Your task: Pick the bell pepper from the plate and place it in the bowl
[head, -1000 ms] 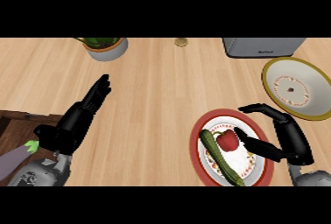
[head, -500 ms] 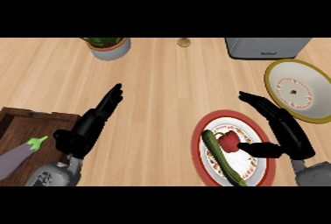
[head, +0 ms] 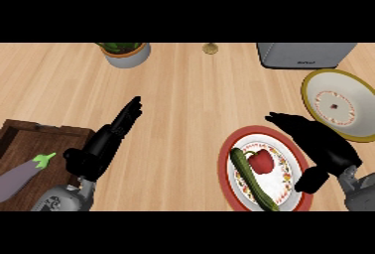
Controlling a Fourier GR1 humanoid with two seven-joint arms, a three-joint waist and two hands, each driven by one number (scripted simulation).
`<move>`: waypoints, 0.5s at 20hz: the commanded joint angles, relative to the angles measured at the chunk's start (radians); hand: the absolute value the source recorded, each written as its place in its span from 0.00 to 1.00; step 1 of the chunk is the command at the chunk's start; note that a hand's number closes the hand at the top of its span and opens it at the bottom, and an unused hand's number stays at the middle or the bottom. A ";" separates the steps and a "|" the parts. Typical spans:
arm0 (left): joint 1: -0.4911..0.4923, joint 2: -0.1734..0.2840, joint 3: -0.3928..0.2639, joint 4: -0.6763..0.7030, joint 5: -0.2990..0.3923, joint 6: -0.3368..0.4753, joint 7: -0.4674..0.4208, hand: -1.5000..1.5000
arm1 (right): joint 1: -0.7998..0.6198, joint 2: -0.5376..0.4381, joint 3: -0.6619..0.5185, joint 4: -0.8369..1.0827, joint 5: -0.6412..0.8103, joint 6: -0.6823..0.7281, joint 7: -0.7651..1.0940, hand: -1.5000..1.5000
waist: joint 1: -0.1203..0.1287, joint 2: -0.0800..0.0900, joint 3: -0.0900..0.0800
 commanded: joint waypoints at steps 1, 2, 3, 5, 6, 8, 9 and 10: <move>0.017 0.004 0.002 -0.020 -0.005 -0.012 -0.008 0.50 | -0.069 0.008 0.027 -0.123 -0.073 0.234 0.267 0.00 | -0.002 0.000 0.003; -0.001 0.009 0.028 -0.005 0.019 -0.024 0.009 0.50 | -0.080 0.037 0.039 -0.148 -0.089 0.268 0.336 0.00 | -0.004 0.001 0.003; -0.007 -0.043 -0.015 0.013 -0.034 0.019 -0.010 0.50 | -0.110 0.091 0.046 -0.124 -0.108 0.295 0.390 0.00 | -0.001 0.004 0.004; 0.031 -0.026 -0.010 -0.005 -0.044 0.008 -0.018 0.50 | -0.093 0.099 0.041 -0.162 -0.135 0.348 0.460 0.00 | -0.004 0.004 0.005; -0.022 -0.022 0.034 0.046 -0.005 -0.034 -0.006 0.50 | -0.115 0.130 0.039 -0.164 -0.147 0.378 0.499 0.00 | -0.007 0.006 0.005; -0.016 -0.035 0.045 0.069 -0.014 -0.047 -0.036 0.50 | -0.151 0.200 0.026 -0.148 -0.148 0.406 0.589 0.00 | -0.004 0.007 0.005; 0.023 -0.049 0.019 -0.042 -0.047 -0.003 0.029 0.50 | -0.014 0.151 0.040 -0.270 -0.086 0.370 0.568 0.00 | -0.010 0.003 0.006; -0.002 -0.049 0.043 0.027 -0.033 -0.047 -0.012 0.50 | -0.138 0.259 0.033 -0.143 -0.103 0.415 0.609 0.00 | -0.002 0.006 0.006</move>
